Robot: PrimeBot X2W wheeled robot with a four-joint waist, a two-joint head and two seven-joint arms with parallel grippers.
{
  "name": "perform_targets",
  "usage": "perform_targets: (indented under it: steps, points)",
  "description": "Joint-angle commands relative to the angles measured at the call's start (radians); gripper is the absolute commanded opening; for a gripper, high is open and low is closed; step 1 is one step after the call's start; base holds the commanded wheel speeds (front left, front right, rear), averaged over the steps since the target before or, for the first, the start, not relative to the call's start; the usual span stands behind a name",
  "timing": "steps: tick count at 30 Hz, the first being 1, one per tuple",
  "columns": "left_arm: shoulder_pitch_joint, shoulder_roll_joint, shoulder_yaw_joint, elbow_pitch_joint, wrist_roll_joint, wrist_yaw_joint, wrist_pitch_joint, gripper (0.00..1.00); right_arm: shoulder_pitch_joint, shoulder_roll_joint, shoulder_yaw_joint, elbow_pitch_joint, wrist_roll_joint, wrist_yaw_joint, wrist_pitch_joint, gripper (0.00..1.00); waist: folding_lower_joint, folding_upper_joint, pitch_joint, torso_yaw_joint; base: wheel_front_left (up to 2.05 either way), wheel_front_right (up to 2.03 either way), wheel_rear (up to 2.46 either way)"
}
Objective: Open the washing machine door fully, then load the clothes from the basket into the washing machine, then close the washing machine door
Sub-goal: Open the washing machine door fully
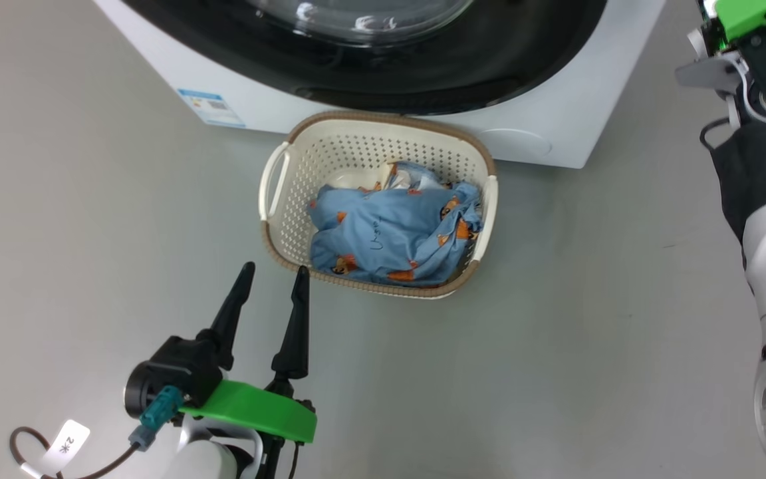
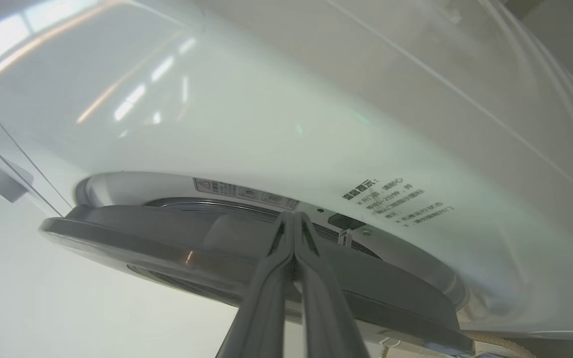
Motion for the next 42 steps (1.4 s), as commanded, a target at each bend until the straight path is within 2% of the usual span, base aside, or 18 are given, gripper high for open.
perform_targets:
  steps: [1, 25, 42]
  points:
    - [-0.024, 0.013, 0.027, -0.027, -0.009, 0.008, -0.006, 1.00, -0.032, 0.026, 0.012, -0.021, -0.004, 0.002, 0.010, 0.00, 0.0000, 0.0000, 0.011, 0.012, 0.00, 0.00, 0.00]
    - [-0.037, 0.013, -0.006, -0.028, -0.031, 0.014, -0.006, 1.00, -0.206, 0.019, -0.011, 0.203, 0.064, 0.002, 0.118, 0.00, 0.0000, 0.0000, 0.053, 0.072, 0.00, 0.00, 0.00]
    - [-0.033, 0.013, -0.006, -0.019, -0.025, 0.017, -0.006, 1.00, -0.162, 0.036, 0.013, 0.212, 0.104, 0.002, 0.212, 0.00, 0.0000, 0.0000, 0.025, 0.066, 0.00, 0.00, 0.00]
